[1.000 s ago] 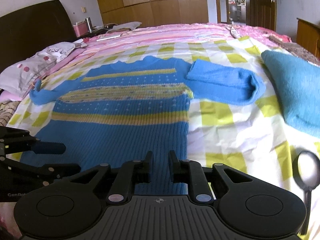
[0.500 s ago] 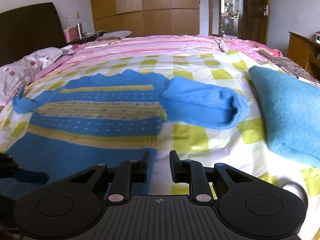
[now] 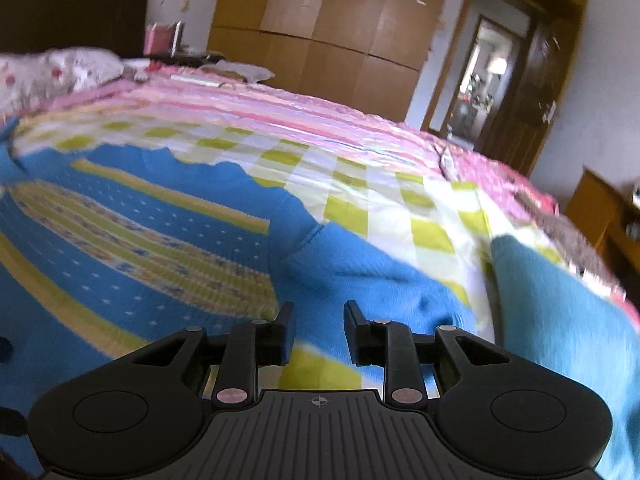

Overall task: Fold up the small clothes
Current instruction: 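Grasp the sweater sleeve nearest the right tool and lift it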

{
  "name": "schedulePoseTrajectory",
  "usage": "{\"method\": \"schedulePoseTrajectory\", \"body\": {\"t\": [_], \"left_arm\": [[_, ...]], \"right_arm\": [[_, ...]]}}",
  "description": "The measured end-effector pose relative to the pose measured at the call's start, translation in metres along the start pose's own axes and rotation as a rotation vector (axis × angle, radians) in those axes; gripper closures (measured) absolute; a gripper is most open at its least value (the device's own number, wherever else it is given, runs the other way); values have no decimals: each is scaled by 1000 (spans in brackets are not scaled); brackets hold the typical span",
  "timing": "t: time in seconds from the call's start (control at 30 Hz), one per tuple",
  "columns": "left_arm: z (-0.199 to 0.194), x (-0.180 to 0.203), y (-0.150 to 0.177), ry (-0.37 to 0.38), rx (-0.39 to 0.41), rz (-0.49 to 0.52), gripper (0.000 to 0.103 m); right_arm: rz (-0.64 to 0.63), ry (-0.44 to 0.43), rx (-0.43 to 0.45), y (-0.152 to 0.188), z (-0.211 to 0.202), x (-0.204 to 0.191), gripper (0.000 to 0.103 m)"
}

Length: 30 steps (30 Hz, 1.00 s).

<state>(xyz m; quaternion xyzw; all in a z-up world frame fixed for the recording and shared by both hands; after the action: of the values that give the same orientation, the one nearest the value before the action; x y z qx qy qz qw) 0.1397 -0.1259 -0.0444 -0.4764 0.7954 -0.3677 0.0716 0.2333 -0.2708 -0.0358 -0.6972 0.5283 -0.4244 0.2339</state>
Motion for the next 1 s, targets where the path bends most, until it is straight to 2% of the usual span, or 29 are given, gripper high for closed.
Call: {"method": "schedulePoseTrajectory", "body": {"t": [0.13,0.27,0.4,0.47,0.53,0.67,0.77,1.0], "left_arm": [[6,-6,-4,13,6,-16,51],[9,-13,-4,28,6,-39,51],[10,-18,-4,42,10,-56,51],[9,-18,-4,48,14,-61,51],[8,-19,-5,50,20,-62,51],[5,-23,-6,50,34,-69,51],[0,-27,-7,53,51,-78,51],[-18,-37,-6,58,92,-95,51]], "right_arm": [[-124,47,13,-3,21,-9,67],[-210,69,21,-8,37,-13,67],[-260,67,-8,-9,54,-16,67],[-253,63,-28,-10,60,-15,72],[-234,60,-46,-10,61,-14,73],[-205,41,-76,-14,60,-14,93],[-125,12,-97,-23,55,-8,97],[239,-78,-124,-58,41,28,98]]}}
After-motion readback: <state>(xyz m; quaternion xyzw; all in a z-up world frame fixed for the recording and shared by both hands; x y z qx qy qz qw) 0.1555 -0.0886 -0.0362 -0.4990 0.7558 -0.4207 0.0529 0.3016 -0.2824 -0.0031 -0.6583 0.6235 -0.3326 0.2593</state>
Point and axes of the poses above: each gripper's, at about its wrist camera, not at the fingertips, and z roughly the way its jaws point, x to its right, y to its underside, the point moved 8 cm from there along z, roughly the way its jaws point, and after that the axes turned 4 degrees about y, right-handed, at the moved point
